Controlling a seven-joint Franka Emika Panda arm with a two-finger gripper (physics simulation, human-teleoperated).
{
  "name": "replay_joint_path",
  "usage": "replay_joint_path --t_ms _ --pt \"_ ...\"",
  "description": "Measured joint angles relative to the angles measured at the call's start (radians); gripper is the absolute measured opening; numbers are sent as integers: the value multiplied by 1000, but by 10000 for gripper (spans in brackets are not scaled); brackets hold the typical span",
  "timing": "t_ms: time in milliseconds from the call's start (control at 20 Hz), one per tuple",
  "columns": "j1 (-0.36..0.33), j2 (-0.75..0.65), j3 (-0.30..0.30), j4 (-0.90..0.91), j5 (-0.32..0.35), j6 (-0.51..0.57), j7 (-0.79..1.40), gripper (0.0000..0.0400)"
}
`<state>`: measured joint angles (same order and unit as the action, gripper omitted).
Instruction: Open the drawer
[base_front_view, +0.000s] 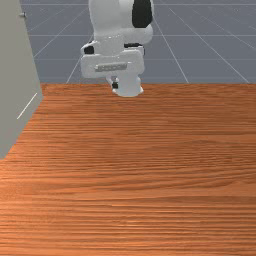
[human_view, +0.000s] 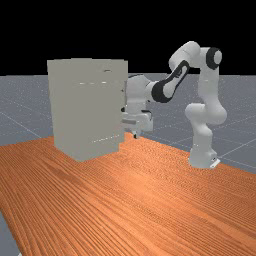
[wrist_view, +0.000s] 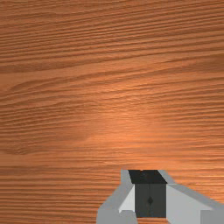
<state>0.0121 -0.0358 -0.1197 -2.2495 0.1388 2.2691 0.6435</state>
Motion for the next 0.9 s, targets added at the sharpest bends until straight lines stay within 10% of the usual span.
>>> replay_joint_path --t_ms 900 --pt "-2 -349 39 128 -56 -278 98 0"
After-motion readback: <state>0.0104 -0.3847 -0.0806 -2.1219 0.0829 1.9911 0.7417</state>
